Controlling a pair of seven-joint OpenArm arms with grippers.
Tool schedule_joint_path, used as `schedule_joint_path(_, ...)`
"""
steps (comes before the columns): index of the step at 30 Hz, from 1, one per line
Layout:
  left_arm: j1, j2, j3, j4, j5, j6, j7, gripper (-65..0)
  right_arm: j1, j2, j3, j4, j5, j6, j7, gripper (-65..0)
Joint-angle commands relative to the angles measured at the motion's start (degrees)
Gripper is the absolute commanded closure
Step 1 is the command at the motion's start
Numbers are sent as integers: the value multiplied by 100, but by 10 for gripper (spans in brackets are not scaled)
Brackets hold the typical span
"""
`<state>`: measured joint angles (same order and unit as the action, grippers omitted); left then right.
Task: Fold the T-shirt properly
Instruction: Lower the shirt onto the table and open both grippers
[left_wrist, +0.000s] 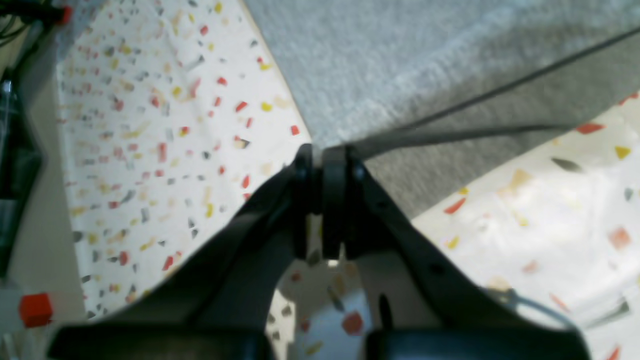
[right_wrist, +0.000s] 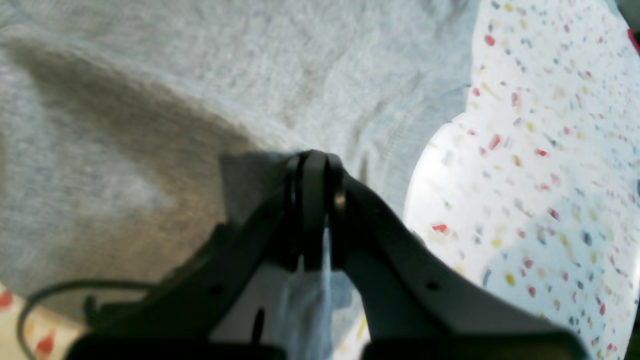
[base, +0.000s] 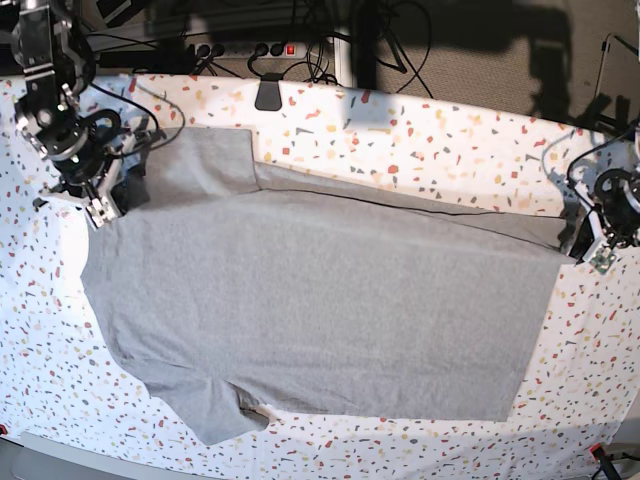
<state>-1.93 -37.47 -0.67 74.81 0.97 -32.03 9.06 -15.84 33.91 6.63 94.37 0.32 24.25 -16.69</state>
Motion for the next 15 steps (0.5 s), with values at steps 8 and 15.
schedule_joint_path(8,-1141,-138,649,-1034,63,74,-144,0,994,87,-533,-782,-55,-63,79,0)
schedule_joint_path(15,-1720,55,973,-1797,302,76,-330,0,1423,85,-557,-1327,-28,17,92,0)
